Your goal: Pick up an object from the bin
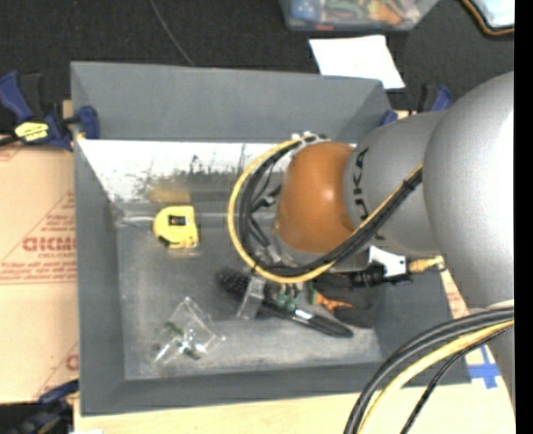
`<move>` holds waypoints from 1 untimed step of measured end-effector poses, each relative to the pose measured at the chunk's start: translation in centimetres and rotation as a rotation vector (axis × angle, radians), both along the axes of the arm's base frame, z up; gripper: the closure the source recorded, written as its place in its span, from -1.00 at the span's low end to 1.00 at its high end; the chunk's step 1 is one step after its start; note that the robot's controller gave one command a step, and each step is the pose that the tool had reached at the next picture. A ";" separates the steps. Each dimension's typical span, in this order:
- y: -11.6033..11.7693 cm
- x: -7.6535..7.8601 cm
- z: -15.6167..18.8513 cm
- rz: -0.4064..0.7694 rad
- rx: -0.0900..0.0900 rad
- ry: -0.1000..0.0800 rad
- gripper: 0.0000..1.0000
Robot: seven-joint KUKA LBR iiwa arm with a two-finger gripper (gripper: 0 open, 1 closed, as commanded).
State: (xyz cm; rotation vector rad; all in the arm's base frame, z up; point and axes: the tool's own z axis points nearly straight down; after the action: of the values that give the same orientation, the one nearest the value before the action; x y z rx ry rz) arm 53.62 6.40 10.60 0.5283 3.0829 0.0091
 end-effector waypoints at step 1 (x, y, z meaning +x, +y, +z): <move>-0.1 -0.2 0.9 0.000 0.000 0.009 1.00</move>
Offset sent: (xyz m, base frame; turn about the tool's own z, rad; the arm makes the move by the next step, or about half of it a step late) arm -0.0007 -0.0002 0.0736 0.0004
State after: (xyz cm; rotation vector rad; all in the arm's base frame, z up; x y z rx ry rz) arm 53.40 6.35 11.51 0.5298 3.0917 0.0060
